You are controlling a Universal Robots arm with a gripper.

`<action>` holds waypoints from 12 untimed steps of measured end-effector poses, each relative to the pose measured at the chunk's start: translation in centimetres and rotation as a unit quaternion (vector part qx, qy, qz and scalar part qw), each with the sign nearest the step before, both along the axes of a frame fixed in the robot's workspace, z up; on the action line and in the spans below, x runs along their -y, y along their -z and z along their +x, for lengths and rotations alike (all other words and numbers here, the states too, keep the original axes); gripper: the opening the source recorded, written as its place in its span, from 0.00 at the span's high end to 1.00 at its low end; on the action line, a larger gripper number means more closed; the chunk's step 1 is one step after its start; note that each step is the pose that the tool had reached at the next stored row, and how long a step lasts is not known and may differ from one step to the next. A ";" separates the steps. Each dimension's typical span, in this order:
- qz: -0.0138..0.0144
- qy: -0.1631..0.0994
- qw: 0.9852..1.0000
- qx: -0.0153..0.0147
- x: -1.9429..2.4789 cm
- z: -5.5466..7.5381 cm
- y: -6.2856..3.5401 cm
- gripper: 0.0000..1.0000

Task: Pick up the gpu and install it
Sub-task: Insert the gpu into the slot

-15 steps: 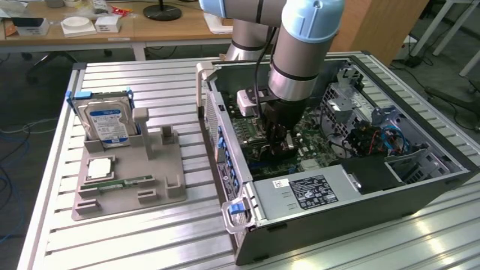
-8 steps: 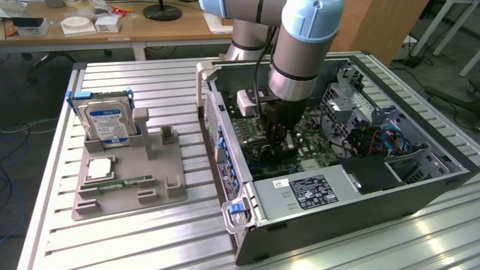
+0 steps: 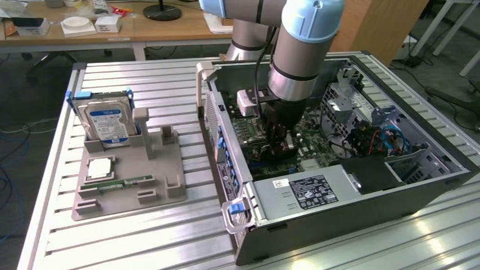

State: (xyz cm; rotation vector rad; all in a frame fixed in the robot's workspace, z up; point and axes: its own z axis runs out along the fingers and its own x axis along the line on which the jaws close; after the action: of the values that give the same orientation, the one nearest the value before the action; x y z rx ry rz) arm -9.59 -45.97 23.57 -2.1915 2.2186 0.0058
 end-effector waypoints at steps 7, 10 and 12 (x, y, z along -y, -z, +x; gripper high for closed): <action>0.001 0.000 1.000 0.000 -0.02 0.0 0.05 0.73; 0.000 0.000 1.000 0.000 0.00 0.0 0.01 0.67; 0.000 0.000 1.000 0.000 0.00 0.0 -0.05 0.67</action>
State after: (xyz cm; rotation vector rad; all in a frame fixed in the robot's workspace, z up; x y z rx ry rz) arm -9.59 -45.97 23.62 -2.1917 2.2187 0.0057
